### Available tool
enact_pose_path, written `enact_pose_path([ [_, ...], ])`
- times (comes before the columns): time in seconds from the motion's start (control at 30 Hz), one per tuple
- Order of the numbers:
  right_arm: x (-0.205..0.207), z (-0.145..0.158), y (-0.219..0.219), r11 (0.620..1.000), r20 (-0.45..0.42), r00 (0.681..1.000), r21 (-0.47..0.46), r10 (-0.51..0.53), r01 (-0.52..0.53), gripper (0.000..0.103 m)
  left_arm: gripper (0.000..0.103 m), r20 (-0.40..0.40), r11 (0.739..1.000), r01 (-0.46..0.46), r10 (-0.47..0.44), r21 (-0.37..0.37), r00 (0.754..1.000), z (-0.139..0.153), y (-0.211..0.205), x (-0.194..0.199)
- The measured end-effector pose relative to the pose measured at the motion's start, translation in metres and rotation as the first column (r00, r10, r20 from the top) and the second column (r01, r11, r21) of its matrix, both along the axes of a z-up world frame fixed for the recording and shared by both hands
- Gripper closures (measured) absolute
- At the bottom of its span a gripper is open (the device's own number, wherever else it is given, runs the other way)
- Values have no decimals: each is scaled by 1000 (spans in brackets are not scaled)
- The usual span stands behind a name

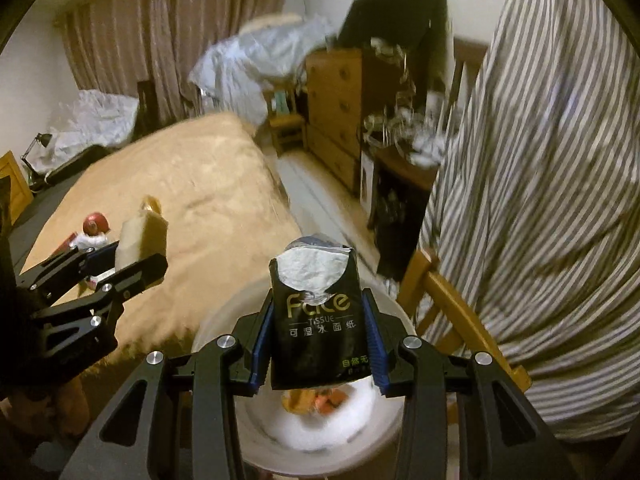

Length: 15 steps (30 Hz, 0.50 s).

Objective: Collect trash
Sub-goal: 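Lift the tissue pack and sponge and carry both to the white bucket, then lower the tissue pack and sponge into the bucket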

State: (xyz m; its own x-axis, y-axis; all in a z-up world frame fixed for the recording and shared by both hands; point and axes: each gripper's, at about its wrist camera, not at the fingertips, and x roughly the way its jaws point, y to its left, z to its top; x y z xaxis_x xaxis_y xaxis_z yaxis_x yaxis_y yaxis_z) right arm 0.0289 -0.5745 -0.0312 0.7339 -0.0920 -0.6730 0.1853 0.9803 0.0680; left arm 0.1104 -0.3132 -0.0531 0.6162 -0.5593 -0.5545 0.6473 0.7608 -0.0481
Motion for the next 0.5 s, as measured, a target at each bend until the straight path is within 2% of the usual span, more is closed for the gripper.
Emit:
enact_pose_path([
  [0.27, 38, -45, -34, 996, -199, 979, 88, 39, -21, 62, 62, -149, 993, 77, -64, 84, 987, -32, -33, 24],
  [0.37, 45, -57, -38, 993, -245, 968, 112, 47, -20, 62, 62, -194, 989, 95, -72, 112, 978, -43, -40, 32],
  [0.5, 42, -65, -33, 993, -271, 961, 118, 58, -26, 62, 62, -207, 985, 99, -68, 143, 976, -49, -47, 35],
])
